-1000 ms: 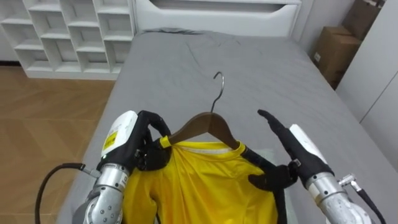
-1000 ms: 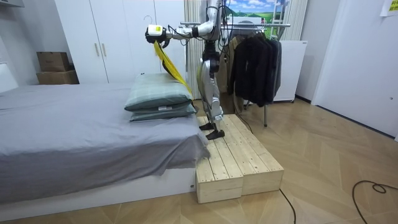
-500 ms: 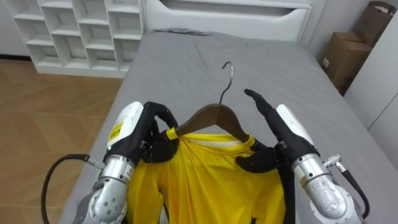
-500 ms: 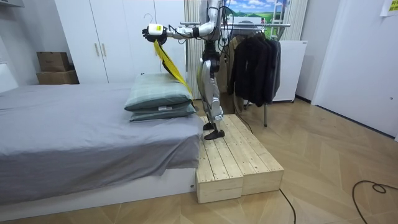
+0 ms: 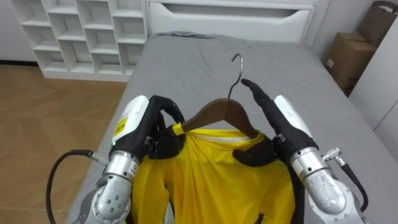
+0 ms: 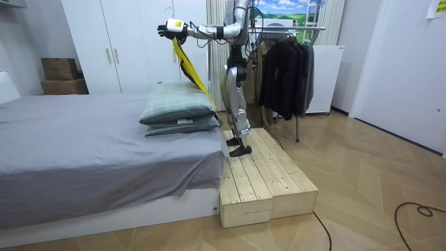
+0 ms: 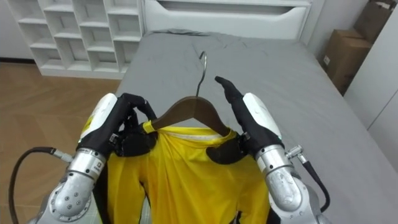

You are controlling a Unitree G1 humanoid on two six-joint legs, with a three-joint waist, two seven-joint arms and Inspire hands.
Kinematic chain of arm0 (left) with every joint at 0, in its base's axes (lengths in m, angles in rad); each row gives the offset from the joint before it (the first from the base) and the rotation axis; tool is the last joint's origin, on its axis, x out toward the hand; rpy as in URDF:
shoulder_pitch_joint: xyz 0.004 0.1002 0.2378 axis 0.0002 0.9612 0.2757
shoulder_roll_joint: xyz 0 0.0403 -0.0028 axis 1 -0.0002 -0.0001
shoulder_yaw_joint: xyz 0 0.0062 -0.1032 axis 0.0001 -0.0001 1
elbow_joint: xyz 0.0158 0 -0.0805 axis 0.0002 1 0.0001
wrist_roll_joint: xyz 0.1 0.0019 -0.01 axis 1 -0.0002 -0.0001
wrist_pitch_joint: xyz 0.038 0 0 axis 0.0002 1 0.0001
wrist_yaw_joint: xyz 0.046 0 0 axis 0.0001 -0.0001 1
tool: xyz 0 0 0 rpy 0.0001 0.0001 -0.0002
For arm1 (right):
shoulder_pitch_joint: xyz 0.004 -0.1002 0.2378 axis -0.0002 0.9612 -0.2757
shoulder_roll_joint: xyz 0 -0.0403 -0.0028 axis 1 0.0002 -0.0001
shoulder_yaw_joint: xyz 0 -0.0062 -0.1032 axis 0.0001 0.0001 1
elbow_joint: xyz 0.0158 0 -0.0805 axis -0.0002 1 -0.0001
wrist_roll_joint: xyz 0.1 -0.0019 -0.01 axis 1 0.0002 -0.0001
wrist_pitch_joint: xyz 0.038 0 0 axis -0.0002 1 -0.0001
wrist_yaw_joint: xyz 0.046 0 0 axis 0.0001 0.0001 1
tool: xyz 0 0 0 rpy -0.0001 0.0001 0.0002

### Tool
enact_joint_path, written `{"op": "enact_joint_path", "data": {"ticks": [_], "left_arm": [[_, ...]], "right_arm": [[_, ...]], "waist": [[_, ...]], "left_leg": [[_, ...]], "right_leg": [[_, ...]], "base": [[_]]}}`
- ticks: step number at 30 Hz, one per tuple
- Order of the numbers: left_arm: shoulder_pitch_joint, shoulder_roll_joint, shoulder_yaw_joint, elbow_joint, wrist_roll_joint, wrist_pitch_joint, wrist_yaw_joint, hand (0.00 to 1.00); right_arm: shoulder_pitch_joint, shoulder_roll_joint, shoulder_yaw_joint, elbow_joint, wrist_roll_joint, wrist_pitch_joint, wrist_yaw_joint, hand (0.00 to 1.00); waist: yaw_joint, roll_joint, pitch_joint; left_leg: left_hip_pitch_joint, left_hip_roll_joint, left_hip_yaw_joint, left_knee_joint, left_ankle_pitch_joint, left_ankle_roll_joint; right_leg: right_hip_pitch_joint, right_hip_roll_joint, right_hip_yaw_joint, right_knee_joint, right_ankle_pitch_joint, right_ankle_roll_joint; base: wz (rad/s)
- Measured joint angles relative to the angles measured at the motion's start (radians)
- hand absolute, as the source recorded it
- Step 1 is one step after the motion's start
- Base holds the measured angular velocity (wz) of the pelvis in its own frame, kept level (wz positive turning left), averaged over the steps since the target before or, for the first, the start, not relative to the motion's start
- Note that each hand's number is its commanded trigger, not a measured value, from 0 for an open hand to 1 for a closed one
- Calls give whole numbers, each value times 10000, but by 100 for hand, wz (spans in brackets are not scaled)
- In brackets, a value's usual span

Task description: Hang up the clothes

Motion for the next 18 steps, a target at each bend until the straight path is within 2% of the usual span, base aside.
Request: {"op": "enact_joint_path", "data": {"ticks": [8, 18], "left_arm": [[-99, 101, 9, -2, 363, 4, 9, 100], [-304, 167, 10, -214, 796, 11, 9, 100]], "right_arm": [[24, -7, 6, 154, -34, -1, 285, 0], [24, -5, 230, 188, 451, 77, 1186, 0]], "waist": [[-57, 55, 18], [-10, 116, 11]], "left_leg": [[-50, -3, -126, -11, 0, 0], [-27, -4, -83, -7, 2, -2]], "right_leg": [[11, -11, -201, -24, 5, -8], [13, -14, -104, -42, 4, -7]], "base": [[5], [-1]]}}
